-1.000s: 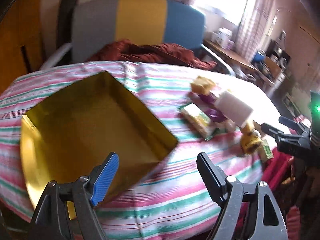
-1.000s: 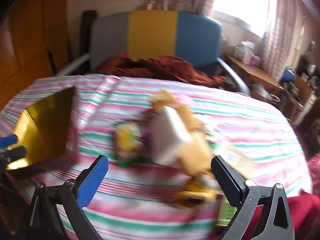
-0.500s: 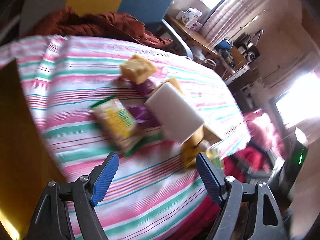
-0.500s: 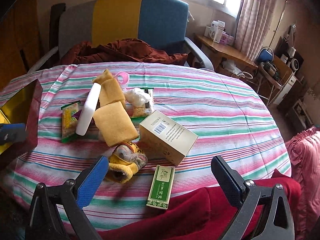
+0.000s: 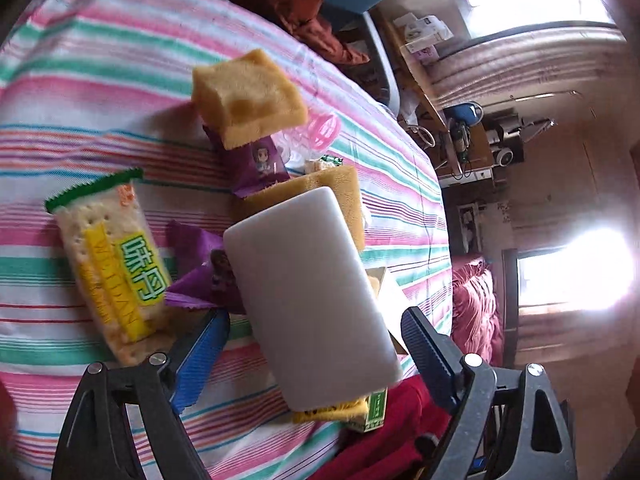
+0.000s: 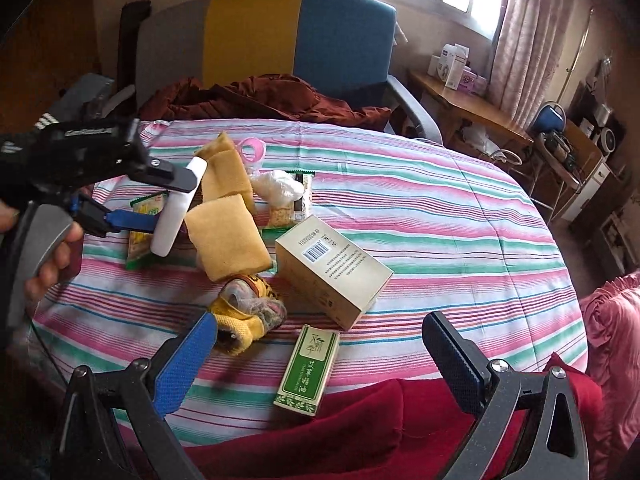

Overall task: Organize objects
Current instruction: 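Grasp the white block with the left tool while the right tool grasps the sponge, carry both to tray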

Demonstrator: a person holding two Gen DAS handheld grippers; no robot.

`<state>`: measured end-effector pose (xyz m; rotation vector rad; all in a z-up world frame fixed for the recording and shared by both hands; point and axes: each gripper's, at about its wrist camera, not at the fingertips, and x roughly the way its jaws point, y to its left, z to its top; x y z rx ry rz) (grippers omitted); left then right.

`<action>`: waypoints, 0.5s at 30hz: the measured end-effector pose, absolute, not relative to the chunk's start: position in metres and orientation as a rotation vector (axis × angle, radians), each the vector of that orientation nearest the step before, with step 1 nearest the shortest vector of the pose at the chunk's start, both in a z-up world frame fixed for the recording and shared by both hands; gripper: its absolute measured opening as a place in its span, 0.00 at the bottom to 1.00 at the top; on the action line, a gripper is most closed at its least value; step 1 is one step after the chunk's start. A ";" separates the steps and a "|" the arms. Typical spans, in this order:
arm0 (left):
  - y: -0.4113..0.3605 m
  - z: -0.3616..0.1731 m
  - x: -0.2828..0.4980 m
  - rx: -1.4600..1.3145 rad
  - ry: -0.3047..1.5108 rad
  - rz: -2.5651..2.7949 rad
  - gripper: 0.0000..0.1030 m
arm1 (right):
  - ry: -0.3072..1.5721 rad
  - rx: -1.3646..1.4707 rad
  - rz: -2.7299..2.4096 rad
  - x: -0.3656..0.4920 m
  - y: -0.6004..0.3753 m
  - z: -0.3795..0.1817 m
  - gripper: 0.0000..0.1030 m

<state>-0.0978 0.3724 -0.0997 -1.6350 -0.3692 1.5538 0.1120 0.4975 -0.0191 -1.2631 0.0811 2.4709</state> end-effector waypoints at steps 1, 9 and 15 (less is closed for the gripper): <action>0.374 -0.102 -0.098 -1.641 -0.369 1.557 0.86 | 0.086 -1.269 2.472 0.112 0.498 -0.020 1.00; 0.371 -0.084 -0.089 -1.492 -0.296 1.622 0.56 | 0.087 -1.308 2.529 0.095 0.498 -0.019 1.00; 0.347 -0.063 -0.084 -1.404 -0.253 1.676 0.56 | -0.040 -1.401 2.629 0.052 0.482 -0.018 0.99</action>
